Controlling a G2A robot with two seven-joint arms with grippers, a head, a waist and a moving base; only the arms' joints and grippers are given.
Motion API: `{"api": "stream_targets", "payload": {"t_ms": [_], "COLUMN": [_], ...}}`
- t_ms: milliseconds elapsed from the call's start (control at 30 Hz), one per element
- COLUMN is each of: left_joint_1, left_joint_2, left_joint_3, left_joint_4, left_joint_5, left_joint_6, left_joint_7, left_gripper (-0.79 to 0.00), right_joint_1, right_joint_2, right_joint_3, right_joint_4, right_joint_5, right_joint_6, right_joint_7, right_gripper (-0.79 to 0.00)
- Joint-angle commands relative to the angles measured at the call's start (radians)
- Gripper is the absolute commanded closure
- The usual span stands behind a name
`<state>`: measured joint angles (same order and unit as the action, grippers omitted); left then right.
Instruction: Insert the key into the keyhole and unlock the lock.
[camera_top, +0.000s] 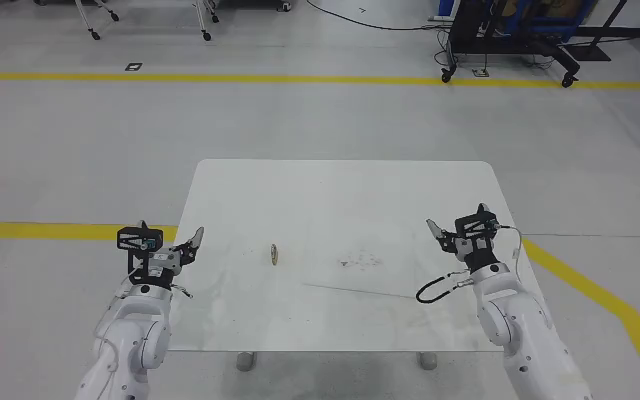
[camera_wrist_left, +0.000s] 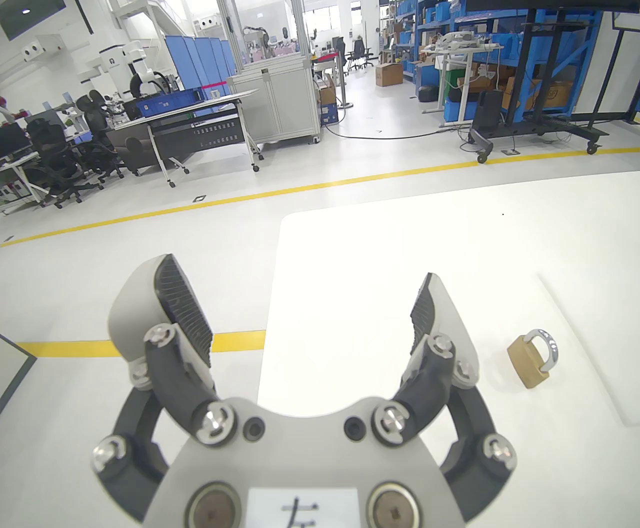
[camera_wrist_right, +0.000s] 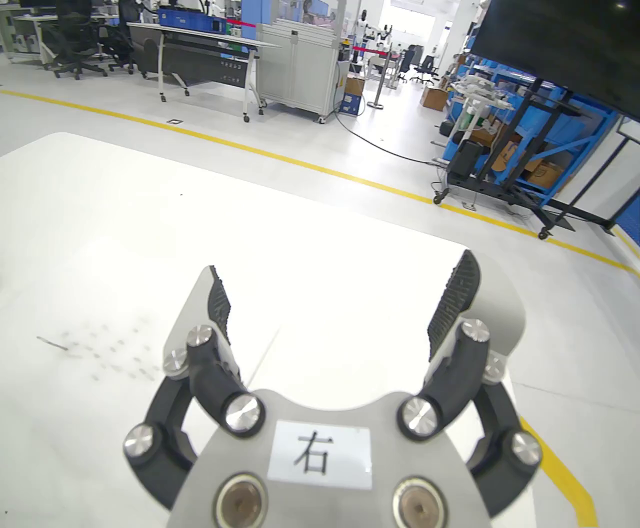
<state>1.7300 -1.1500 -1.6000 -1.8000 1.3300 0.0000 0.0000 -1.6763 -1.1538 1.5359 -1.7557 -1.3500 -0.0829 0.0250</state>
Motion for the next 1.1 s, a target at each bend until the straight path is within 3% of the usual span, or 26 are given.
{"api": "stream_targets", "payload": {"t_ms": [0,67,167,533,633,933,1067], "left_joint_1": [0.0,0.0,0.0,0.0,0.0,0.0,0.0], "left_joint_2": [0.0,0.0,0.0,0.0,0.0,0.0,0.0], "left_joint_3": [0.0,0.0,0.0,0.0,0.0,0.0,0.0], "left_joint_4": [0.0,0.0,0.0,0.0,0.0,0.0,0.0], "left_joint_5": [0.0,0.0,0.0,0.0,0.0,0.0,0.0], "left_joint_6": [0.0,0.0,0.0,0.0,0.0,0.0,0.0], "left_joint_7": [0.0,0.0,0.0,0.0,0.0,0.0,0.0], "left_gripper": [-0.785,-0.785,-0.785,-0.785,-0.785,-0.785,-0.785], "right_joint_1": [0.009,0.014,0.041,0.244,0.285,0.283,0.306], "right_joint_2": [0.0,0.0,0.001,-0.023,-0.028,-0.028,-0.028], "right_joint_3": [-0.002,-0.007,-0.04,-0.285,-0.305,-0.306,-0.322], "right_joint_4": [0.009,0.015,0.04,0.265,0.325,0.326,0.378], "right_joint_5": [-0.01,0.0,0.034,0.082,0.083,0.088,0.128], "right_joint_6": [-0.007,-0.033,-0.174,-0.488,-0.476,-0.479,-0.589], "right_joint_7": [0.002,-0.008,-0.016,-0.051,-0.016,-0.018,-0.034], "right_gripper": [-0.785,-0.785,-0.785,-0.785,-0.785,-0.785,-0.785]}}
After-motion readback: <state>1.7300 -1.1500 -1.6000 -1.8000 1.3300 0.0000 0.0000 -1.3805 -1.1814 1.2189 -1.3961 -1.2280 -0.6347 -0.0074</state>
